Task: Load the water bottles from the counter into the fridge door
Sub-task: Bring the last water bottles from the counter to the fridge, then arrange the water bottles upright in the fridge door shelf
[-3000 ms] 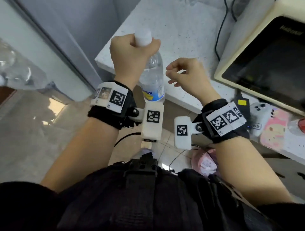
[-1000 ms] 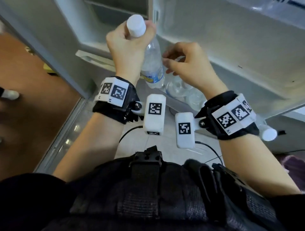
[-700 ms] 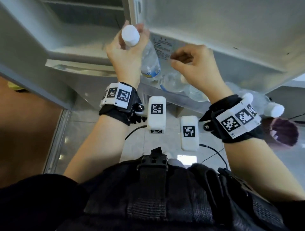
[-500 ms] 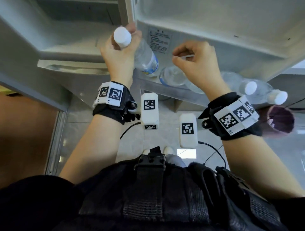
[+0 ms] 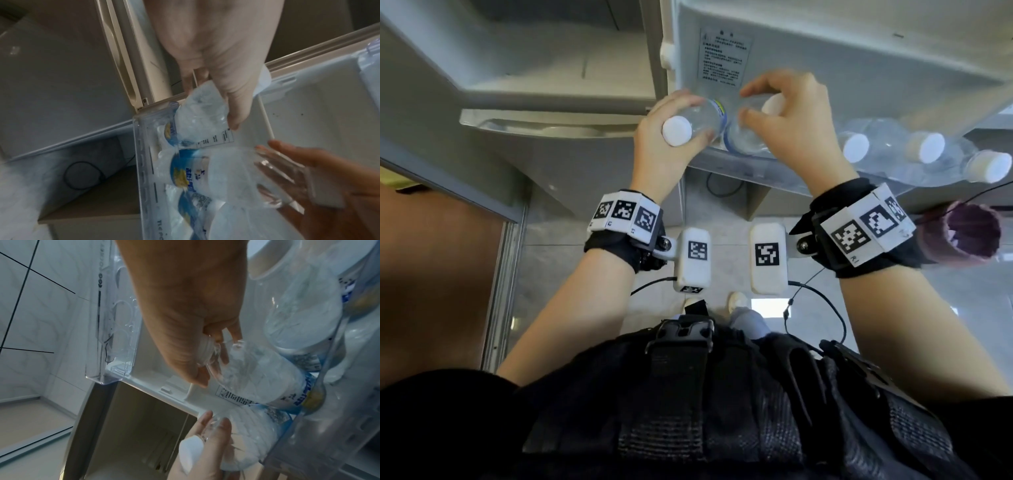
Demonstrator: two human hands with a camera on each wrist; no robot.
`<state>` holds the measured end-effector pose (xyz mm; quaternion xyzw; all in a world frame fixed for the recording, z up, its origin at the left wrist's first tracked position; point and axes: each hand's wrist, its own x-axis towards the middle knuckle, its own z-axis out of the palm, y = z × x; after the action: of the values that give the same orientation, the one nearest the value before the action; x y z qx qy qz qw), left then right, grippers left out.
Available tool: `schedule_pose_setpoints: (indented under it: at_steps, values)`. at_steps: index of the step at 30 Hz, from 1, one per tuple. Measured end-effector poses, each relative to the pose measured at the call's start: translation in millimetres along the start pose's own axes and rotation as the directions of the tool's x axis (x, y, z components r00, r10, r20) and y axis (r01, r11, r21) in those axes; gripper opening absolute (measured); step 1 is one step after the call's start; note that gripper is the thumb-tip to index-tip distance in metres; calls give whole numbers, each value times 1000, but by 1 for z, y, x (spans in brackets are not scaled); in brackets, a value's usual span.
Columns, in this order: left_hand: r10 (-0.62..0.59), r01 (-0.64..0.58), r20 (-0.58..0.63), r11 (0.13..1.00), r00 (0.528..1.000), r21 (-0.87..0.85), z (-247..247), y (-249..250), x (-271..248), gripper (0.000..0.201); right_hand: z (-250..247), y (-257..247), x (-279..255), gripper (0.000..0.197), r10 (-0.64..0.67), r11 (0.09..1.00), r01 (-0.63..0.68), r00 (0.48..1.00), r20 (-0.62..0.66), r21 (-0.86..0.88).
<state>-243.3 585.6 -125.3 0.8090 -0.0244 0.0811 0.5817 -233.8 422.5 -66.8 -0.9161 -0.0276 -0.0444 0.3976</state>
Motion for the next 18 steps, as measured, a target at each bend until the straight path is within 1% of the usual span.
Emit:
schedule_pose_setpoints:
  at_steps: [4,7,10,13,18]
  values:
    - [-8,8,-1,1000,1000,26,-3,10,2,32,-6,-1,-8,26,-4,1000,4,1000,-24,17]
    - [56,-55,-53,998,997,24,3,28,2,24,-15,-2,-17,26,-2,997,6,999,-52,74]
    - [154,-148,-102,987,983,59,11,53,4,13,-27,-3,-27,25,-57,992,64,996,-64,105]
    - [234,-228,-81,971,969,78,23,74,2,11,-44,-1,-37,21,-107,980,119,991,-85,158]
    - [270,-269,-43,962,962,42,56,106,-17,8,-79,13,-61,19,-115,965,153,976,-183,211]
